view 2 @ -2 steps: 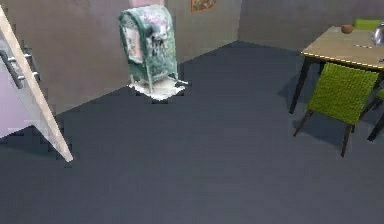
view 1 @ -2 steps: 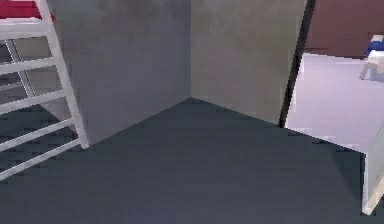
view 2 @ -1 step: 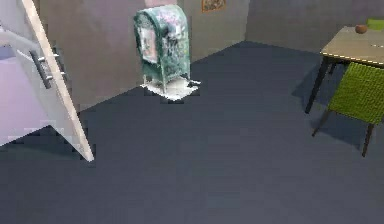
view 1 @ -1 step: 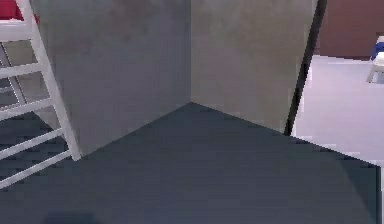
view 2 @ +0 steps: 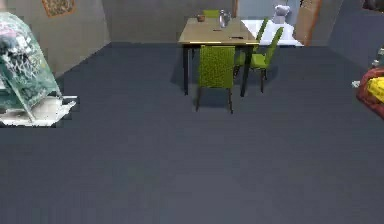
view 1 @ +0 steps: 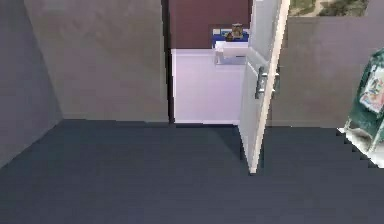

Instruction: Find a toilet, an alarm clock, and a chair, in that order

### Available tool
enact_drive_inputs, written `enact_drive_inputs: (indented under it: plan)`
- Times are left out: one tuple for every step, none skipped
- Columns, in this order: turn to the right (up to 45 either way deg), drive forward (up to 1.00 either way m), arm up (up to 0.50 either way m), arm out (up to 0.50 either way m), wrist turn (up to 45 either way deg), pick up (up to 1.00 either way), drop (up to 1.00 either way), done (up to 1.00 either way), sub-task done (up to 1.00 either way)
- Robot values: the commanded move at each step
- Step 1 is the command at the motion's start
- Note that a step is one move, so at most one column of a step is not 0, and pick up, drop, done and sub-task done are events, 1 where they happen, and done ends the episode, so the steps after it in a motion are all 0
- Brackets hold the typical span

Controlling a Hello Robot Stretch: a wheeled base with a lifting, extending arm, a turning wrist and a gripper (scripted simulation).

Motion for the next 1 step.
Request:
enact_drive_inputs:
  plan:
    - [0.0,1.0,0.0,0.0,0.0,0.0,0.0,0.0,0.0]
